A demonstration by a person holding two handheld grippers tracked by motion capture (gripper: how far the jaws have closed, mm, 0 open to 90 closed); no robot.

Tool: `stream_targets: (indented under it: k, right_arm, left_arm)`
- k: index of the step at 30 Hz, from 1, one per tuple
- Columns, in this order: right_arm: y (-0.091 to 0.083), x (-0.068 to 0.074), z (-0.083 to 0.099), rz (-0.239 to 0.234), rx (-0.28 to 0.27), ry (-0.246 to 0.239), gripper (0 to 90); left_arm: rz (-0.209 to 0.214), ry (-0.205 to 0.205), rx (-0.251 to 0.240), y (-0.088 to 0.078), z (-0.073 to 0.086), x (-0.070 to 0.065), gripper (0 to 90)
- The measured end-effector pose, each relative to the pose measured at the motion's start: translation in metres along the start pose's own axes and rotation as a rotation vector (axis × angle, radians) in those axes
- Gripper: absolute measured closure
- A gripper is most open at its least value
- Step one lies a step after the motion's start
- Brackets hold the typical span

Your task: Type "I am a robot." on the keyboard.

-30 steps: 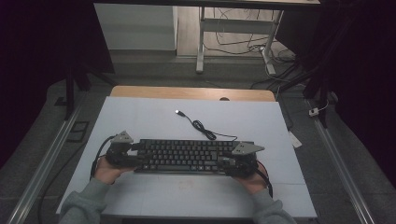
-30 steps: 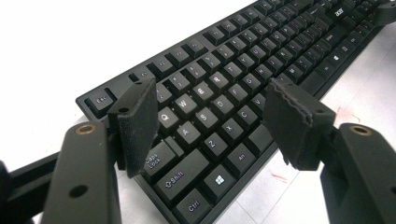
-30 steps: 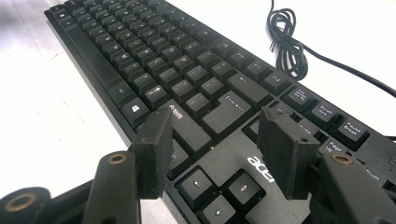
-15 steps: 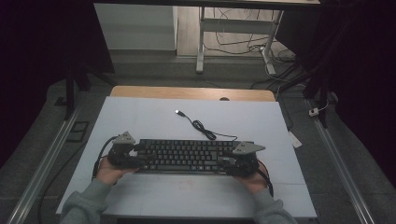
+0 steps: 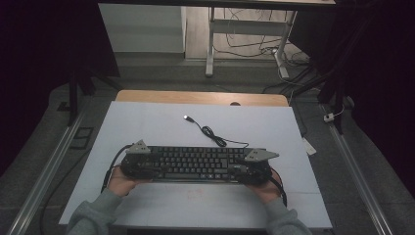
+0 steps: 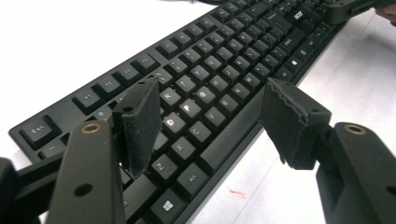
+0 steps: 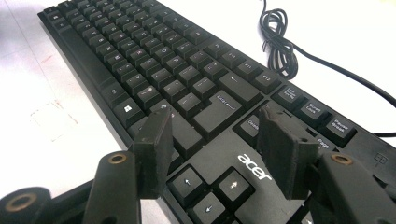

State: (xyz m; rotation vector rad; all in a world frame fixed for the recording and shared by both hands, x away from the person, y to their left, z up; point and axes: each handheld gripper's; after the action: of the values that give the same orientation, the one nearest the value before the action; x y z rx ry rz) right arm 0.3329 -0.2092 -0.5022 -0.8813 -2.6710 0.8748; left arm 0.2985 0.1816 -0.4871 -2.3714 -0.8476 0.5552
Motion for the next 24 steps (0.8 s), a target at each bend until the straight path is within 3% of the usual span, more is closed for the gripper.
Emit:
stream_targets:
  k: [7,16,24]
  right_arm:
    - [0.002,0.000,0.000,-0.005,0.001,0.001,46.3]
    - [0.004,0.001,-0.002,-0.011,0.000,-0.004,46.3]
    - [0.005,0.001,-0.002,-0.009,0.009,-0.008,46.3]
  left_arm:
    - [0.031,0.004,0.001,0.005,-0.001,-0.006,40.2]
    - [0.039,0.043,0.020,0.016,-0.002,-0.018,43.9]
    - [0.051,0.078,0.042,0.029,-0.003,-0.024,58.3]
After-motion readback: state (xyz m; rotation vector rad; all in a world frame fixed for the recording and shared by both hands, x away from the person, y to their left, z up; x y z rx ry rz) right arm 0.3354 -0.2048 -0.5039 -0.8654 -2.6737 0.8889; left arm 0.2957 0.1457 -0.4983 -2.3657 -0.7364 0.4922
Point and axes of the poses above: each handheld gripper's, and its own axes: y roughly forward along the jaws, z roughly out of its underside, x roughly to its left
